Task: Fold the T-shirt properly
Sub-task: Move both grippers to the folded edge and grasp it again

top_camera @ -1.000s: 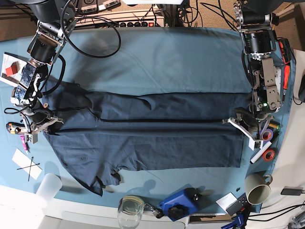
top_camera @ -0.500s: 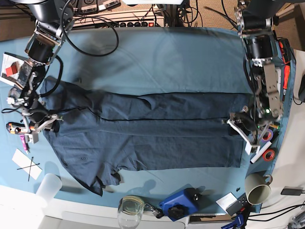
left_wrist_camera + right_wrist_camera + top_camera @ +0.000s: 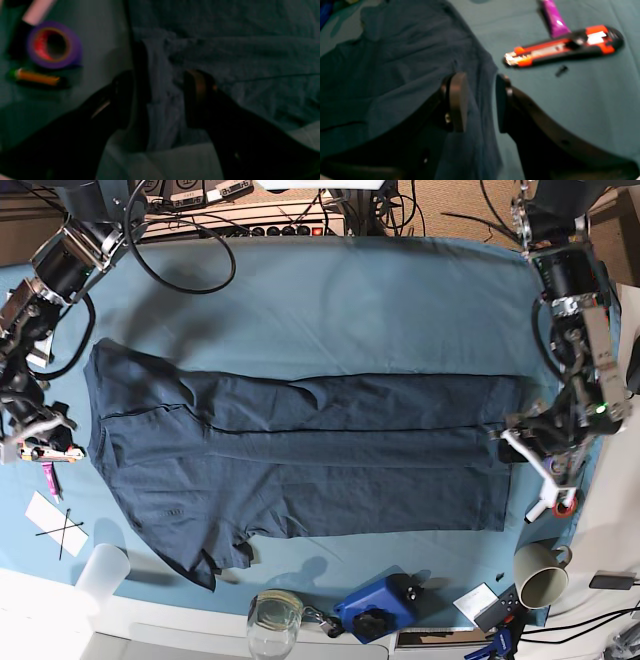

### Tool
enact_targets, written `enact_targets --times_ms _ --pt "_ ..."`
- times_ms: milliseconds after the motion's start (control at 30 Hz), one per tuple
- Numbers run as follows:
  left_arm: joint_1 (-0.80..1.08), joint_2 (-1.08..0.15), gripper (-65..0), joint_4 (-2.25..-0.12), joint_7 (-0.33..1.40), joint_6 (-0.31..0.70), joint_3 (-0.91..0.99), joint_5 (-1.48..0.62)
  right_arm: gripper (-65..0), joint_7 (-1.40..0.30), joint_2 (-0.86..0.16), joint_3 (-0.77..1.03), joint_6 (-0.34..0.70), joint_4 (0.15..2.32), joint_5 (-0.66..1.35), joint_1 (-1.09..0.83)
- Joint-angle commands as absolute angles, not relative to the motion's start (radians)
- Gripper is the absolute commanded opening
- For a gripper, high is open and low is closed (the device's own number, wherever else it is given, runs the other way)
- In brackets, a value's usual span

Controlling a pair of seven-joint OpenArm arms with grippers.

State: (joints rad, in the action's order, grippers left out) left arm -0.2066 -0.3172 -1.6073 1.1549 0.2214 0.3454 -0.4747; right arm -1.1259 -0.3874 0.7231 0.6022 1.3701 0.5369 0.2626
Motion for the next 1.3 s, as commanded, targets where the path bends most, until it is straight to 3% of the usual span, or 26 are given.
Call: enact_targets --times_ms 0,233,400,800,1033,1267 --pt "-0.197 -0.341 -31.9 -1.642 1.157 0.241 0.367 -0.498 -45.4 -1.13 -0.42 0.739 0.606 1.387 0.572 0.276" --pt "-0.008 -0.393 -31.9 -1.783 1.156 0.291 0.485 -0.604 -44.7 -1.29 -0.449 0.807 0.652 1.387 0.636 0.245" --pt "0.12 -0.394 -31.9 -1.866 1.151 0.291 0.556 -0.634 -33.8 -1.29 -0.445 0.806 0.658 1.387 0.639 0.161" --pt "0.204 -0.382 -31.9 -1.886 1.143 0.316 0.573 -0.66 -33.5 -1.203 -0.373 0.806 0.654 1.369 0.67 0.047" --pt "0.205 -0.382 -31.9 -1.886 1.144 0.316 0.573 -0.659 -33.5 -1.076 -0.36 0.806 0.654 1.155 0.624 0.047" --pt "0.202 -0.382 -31.9 -1.886 1.117 0.316 0.572 -0.66 -33.5 -1.163 -0.36 0.804 0.693 1.099 0.733 0.053"
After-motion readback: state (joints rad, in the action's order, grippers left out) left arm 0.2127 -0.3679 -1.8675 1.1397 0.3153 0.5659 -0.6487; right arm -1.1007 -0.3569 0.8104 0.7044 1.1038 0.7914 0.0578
